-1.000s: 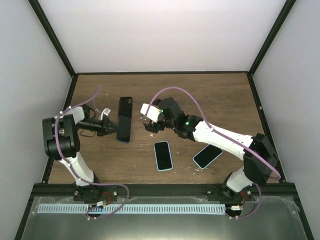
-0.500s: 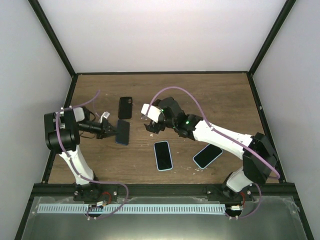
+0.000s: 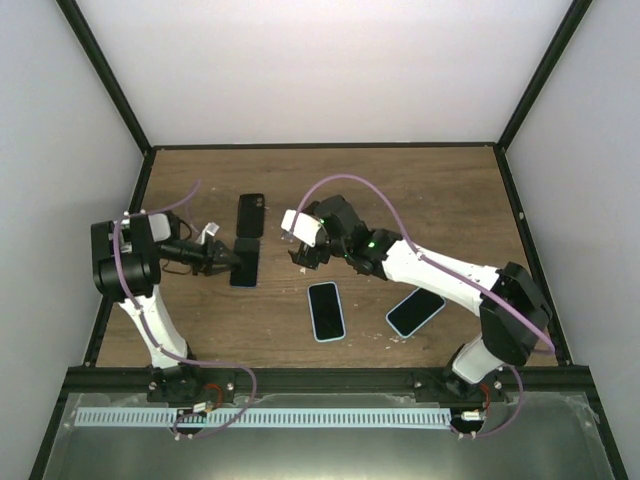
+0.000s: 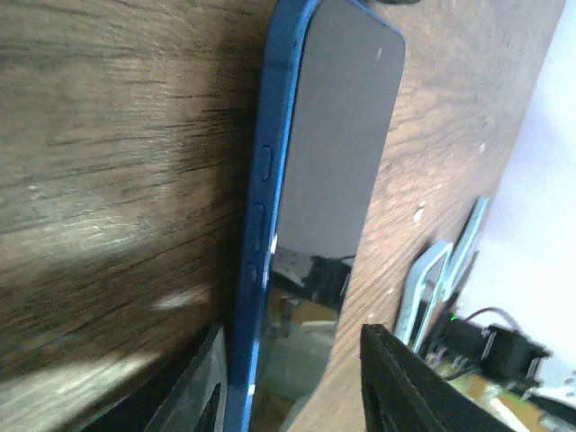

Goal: Take the phone out of the phone case
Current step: Place the phone at the center of the board, then pick up the phone at the center of the board.

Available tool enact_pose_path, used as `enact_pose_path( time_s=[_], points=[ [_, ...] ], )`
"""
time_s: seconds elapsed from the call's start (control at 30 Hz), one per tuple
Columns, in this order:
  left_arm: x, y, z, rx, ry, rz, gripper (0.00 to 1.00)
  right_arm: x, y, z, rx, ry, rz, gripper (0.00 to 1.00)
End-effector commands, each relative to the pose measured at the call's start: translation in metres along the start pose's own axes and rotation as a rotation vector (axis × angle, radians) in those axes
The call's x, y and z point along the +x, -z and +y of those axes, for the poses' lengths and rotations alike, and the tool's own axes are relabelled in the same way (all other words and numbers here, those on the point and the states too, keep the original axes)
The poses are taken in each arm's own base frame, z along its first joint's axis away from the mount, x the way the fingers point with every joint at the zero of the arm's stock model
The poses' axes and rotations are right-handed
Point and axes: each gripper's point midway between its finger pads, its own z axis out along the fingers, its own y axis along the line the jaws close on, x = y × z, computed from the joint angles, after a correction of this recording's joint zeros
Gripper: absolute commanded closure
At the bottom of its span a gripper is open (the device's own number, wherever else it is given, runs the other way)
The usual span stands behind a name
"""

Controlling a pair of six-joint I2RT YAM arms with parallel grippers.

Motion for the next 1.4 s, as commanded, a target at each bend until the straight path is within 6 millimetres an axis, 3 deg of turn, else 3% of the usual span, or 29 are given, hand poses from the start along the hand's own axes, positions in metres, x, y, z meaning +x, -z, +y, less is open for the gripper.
enact_pose_path(
  time_s=[0.0, 0.13, 0.2, 0.23, 0.4, 0.6, 0.7, 0.87, 1.17, 1.37],
  points=[
    [-0.009, 0.007, 0.001, -0.046, -0.038, -0.046, 0.53, -0.014, 0.003, -0.012, 0.016, -0.025, -0.023, 0.00],
    [-0.010, 0.011, 0.003, -0.089, -0.044, -0.062, 0.32, -0.015, 0.005, -0.010, -0.001, -0.038, -0.023, 0.00],
    [-0.011, 0.015, 0.002, -0.116, -0.055, -0.078, 0.07, -0.012, 0.005, -0.008, -0.011, -0.041, -0.016, 0.00],
    [-0.012, 0.018, 0.002, -0.132, -0.061, -0.087, 0.01, -0.010, 0.006, -0.007, -0.025, -0.048, -0.011, 0.00],
    [-0.018, 0.038, -0.014, -0.193, -0.142, -0.156, 0.00, 0.010, 0.012, 0.012, -0.173, -0.097, 0.024, 0.00],
    [-0.030, 0.069, -0.052, -0.254, -0.291, -0.268, 0.00, 0.039, 0.029, 0.062, -0.374, -0.086, 0.057, 0.00],
    [-0.030, 0.071, -0.068, -0.267, -0.337, -0.286, 0.00, 0.053, 0.030, 0.083, -0.378, -0.027, 0.083, 0.00],
    [-0.028, 0.066, -0.089, -0.271, -0.377, -0.306, 0.00, 0.067, 0.017, 0.124, -0.318, 0.147, 0.129, 0.00],
    [-0.031, 0.070, -0.099, -0.265, -0.381, -0.344, 0.00, 0.081, -0.005, 0.177, -0.301, 0.324, 0.190, 0.00],
    [-0.033, 0.072, -0.098, -0.276, -0.392, -0.354, 0.00, 0.105, -0.009, 0.179, -0.266, 0.371, 0.267, 0.00]
  ],
)
